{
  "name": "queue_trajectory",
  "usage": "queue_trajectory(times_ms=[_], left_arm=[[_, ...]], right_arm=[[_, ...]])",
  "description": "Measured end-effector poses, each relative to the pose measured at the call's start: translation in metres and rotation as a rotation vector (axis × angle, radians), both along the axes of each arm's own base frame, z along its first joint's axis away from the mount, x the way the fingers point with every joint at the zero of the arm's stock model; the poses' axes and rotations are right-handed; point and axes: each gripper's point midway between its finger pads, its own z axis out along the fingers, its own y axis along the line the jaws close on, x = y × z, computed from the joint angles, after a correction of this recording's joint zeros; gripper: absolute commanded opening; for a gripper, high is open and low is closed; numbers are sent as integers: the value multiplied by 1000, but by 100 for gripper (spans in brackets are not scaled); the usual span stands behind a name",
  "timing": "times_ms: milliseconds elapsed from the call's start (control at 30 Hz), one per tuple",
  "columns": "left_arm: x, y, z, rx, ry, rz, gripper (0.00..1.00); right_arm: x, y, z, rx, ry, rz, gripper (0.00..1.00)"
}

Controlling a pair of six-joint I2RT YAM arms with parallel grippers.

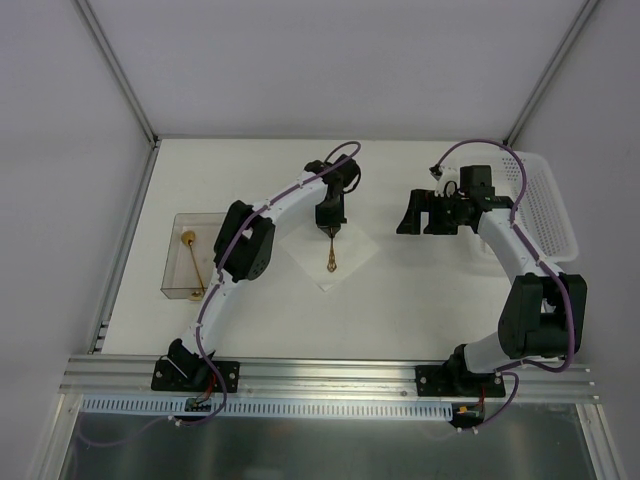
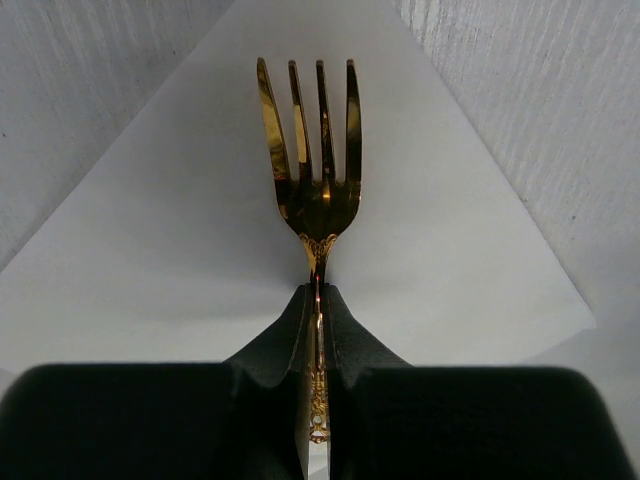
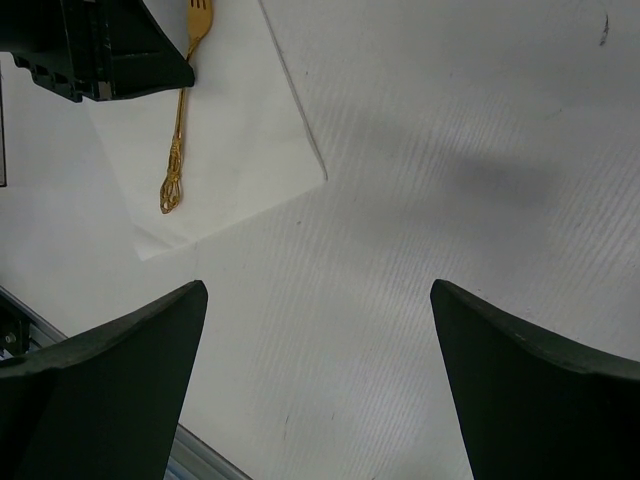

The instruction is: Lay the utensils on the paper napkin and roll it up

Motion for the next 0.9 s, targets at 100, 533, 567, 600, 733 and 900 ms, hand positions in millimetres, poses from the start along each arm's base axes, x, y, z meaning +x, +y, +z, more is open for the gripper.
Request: queue_trajectory(times_ms=[100,533,567,600,733,900], left_arm=[[0,0,-2,2,3,4,4],[0,0,-3,4,6,3,32],[0,0,-2,4,5,2,35],[0,0,-2,3,4,1,37],[1,0,0,4,-1,0,43],[1,6,21,12,-28,3,47]], right_arm=[[0,0,0,2,2,-2,99],[0,0,0,3,6,-6,99],[0,0,0,4,6,-6,99],[0,0,0,4,7,-7,99],[0,0,0,4,7,-7,99],[0,1,0,5,7,-6,99]])
